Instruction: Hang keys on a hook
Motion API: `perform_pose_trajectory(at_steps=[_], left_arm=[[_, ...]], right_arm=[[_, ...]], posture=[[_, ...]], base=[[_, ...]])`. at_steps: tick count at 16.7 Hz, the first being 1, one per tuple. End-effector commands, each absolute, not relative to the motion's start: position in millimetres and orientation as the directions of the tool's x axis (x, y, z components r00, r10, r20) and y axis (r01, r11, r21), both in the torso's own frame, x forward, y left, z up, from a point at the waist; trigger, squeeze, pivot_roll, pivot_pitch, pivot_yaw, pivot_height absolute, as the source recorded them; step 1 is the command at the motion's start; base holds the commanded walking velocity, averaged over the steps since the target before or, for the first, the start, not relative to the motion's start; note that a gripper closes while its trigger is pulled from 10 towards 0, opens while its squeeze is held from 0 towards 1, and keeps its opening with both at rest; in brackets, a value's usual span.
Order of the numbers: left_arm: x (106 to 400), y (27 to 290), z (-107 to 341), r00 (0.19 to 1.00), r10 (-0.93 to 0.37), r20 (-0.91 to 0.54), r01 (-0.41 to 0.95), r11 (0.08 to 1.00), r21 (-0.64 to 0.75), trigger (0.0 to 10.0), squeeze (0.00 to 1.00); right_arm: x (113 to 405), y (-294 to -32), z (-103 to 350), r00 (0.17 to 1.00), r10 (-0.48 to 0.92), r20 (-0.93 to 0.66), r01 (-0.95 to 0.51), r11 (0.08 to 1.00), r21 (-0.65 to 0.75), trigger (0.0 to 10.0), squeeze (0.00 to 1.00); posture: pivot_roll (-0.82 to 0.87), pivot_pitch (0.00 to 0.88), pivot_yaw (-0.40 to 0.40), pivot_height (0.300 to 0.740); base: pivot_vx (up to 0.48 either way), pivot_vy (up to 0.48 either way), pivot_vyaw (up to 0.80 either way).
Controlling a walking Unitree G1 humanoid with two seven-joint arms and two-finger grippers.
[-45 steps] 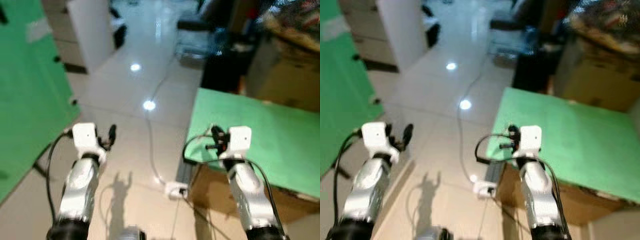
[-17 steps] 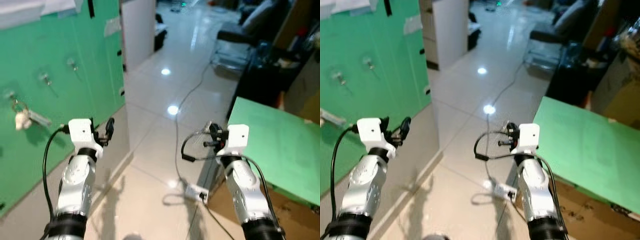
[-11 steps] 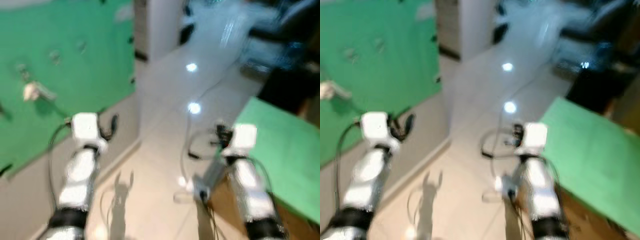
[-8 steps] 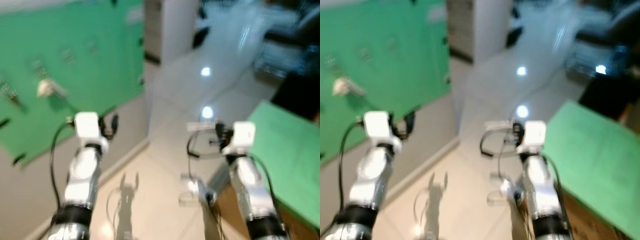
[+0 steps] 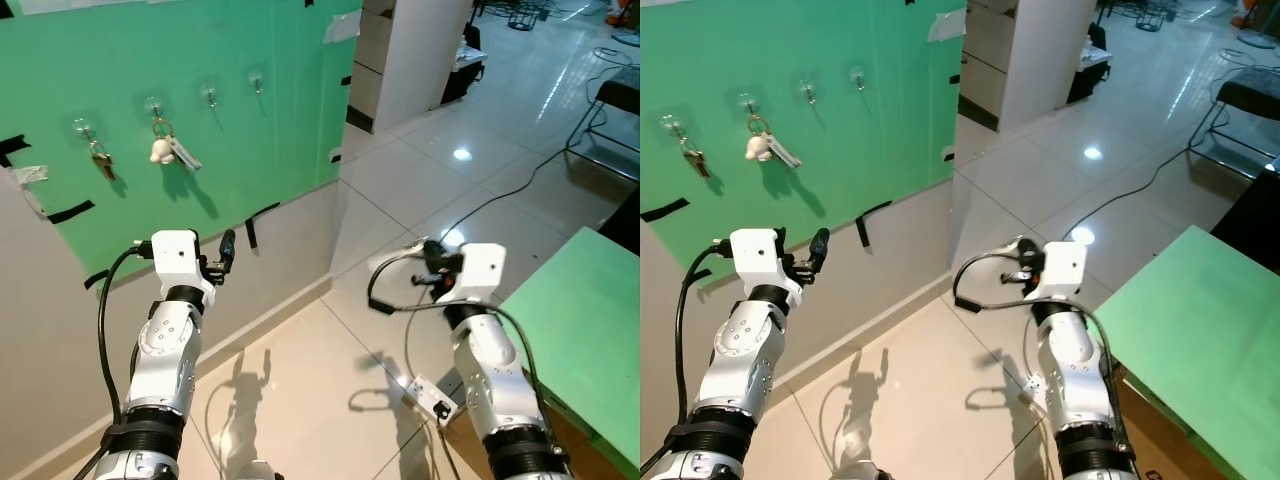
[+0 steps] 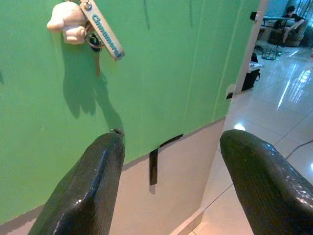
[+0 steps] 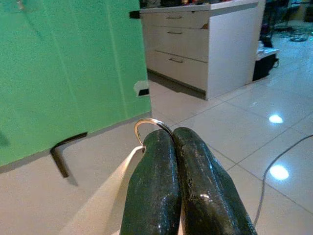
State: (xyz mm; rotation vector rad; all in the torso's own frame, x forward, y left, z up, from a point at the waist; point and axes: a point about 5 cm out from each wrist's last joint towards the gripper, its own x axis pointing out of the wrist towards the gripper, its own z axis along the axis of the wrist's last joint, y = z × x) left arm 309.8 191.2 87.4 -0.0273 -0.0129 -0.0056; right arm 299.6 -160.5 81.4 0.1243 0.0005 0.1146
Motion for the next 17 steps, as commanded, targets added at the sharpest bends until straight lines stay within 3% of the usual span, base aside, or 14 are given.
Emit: perform_pose_trajectory(at_steps=[1,5,11,17], left_arm=[[311.3,187.9,87.8,1.000,-0.024,0.015,0.024,0.999,-0.025,10.0,0.00],[314.3,182.2,91.7,0.997,-0.063,0.034,0.065,0.997,-0.052,10.0,0.00],[311.9,183.3,89.5,0.999,-0.036,0.028,0.037,0.999,-0.036,10.0,0.00],[310.4,182.0,86.8,0.999,-0.035,0.013,0.035,0.999,-0.038,10.0,0.00]], right_arm=[[301.9,-163.7,84.3,0.996,0.093,0.015,-0.094,0.990,0.105,10.0,0.00],[300.5,-165.1,84.6,0.996,0.086,0.018,-0.087,0.994,0.059,10.0,0.00],[298.8,-157.8,83.5,0.993,0.114,0.019,-0.115,0.991,0.069,10.0,0.00],[294.6,-157.0,75.0,0.992,0.121,-0.021,-0.118,0.987,0.107,10.0,0.00]], posture=[[-0.02,0.000,-0.004,0.740],[-0.03,0.000,0.006,0.740],[-0.03,0.000,0.017,0.740],[-0.03,0.000,0.014,0.740]], base=[[0.000,0.000,0.00],[0.000,0.000,0.20],[0.000,-0.463,0.68],[0.000,0.000,0.58]])
